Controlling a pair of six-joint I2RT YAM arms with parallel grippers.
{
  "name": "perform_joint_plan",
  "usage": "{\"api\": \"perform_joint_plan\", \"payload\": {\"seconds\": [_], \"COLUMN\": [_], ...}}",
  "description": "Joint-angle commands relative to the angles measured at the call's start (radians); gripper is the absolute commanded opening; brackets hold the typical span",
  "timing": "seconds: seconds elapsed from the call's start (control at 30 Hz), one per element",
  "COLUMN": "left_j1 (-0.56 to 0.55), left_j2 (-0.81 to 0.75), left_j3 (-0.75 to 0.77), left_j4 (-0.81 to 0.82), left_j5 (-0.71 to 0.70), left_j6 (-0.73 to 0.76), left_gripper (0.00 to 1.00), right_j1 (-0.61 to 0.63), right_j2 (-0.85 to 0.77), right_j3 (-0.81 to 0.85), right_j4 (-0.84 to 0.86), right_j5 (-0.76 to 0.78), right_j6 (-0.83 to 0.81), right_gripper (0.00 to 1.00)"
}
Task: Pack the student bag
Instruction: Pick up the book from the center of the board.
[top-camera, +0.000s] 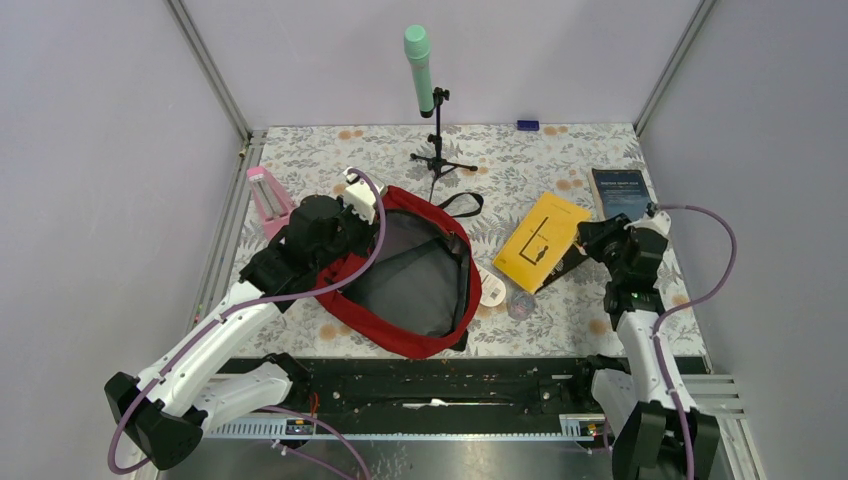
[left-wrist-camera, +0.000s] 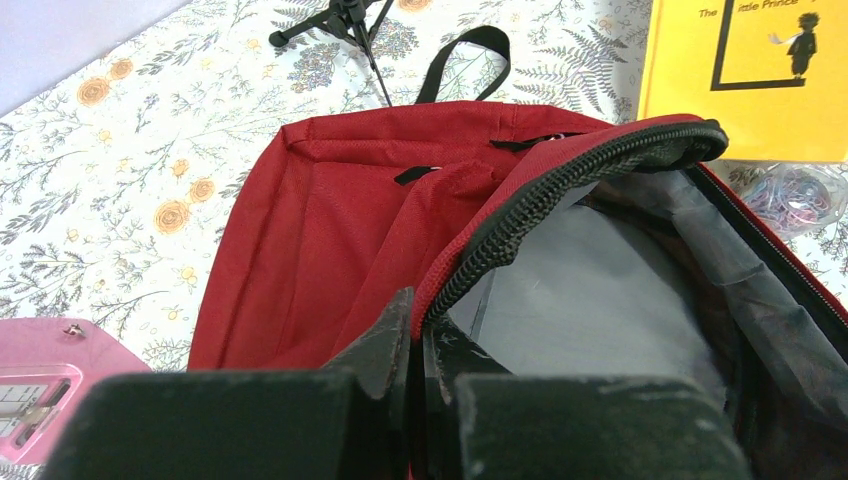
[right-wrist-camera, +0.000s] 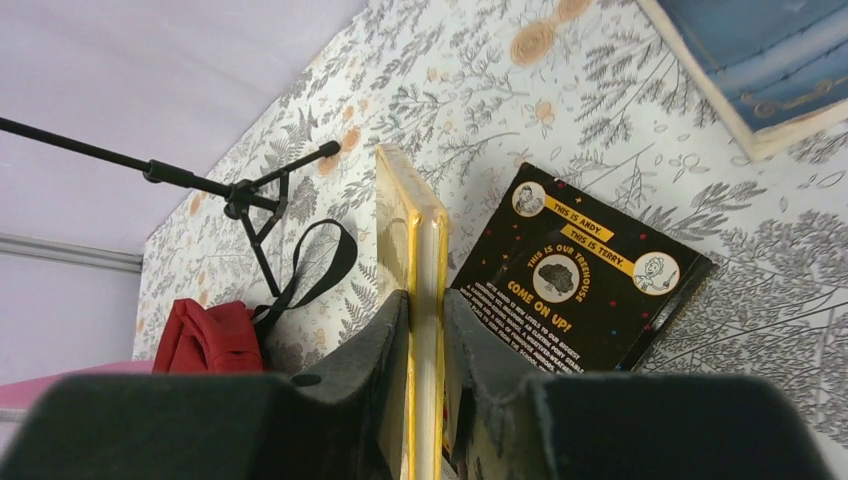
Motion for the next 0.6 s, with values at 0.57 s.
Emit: {"api": "perform_joint_plan", "payload": {"seconds": [0.57], "left_j1": [0.004], "left_j2": [-0.021], "left_j3": [0.005], "left_j4": [0.069], "left_j5": [0.022], "left_j6": [-0.017], "left_gripper": [0.00], "right_j1": [0.002], "right_j2": [-0.014], "right_j3": [0.443], "right_j4": [-0.481], "right_j5": [0.028], "right_j6": [-0.304], "right_gripper": [0.00]}}
